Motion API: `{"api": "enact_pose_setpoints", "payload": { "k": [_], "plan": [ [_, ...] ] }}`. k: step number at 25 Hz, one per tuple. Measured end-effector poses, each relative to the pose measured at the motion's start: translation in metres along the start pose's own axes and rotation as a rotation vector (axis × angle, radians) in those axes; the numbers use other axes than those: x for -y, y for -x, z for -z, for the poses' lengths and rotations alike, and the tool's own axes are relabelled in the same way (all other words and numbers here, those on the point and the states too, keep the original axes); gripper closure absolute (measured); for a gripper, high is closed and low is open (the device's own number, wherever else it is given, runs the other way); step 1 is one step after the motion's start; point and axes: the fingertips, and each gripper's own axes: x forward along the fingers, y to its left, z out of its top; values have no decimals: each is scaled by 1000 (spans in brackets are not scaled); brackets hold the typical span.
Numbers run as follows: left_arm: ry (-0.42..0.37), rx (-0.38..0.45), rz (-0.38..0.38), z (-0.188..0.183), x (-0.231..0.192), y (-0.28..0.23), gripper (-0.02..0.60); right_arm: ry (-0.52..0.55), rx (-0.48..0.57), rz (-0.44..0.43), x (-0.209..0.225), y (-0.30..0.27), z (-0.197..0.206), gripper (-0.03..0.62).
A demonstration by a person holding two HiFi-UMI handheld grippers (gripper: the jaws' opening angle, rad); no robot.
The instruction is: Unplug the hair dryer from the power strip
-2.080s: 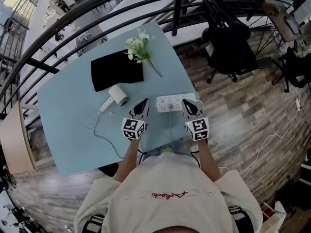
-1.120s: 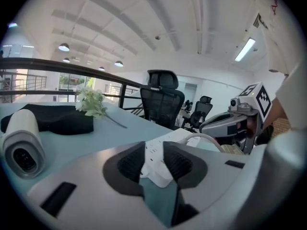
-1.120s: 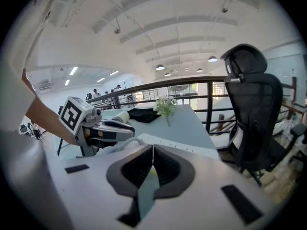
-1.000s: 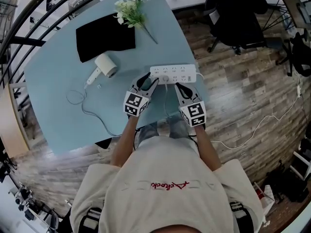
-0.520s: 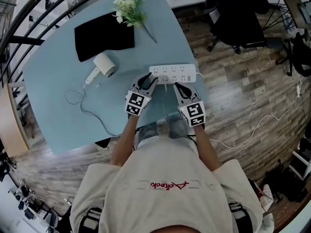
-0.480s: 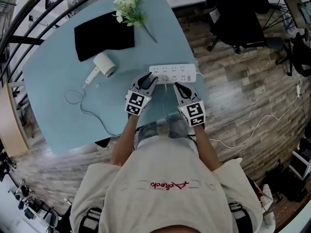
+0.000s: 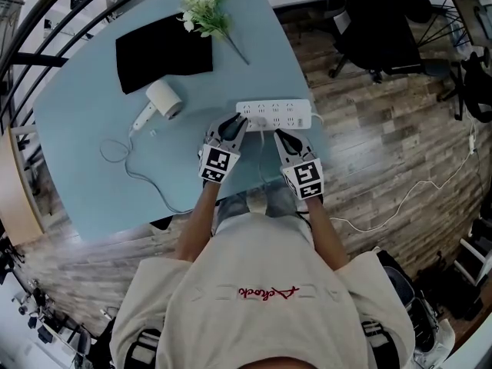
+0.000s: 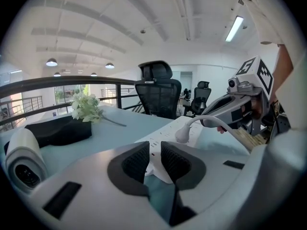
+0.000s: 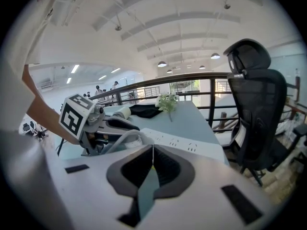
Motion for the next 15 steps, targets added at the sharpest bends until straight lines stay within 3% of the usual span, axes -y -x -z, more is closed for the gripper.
{"api": "enact_pose_setpoints", "payload": {
  "k": [7,11,15],
  "plan": [
    [14,3,4,0,1,0,506,-2,4,-39,-6,-4,3,571],
    [17,4,3,-1,1,0,506,-3,-8,-56,-10,-8,7,485],
    [20,4,5,-1,1,0,506,28,-26,-50,-10,-10,11,476]
  ]
}}
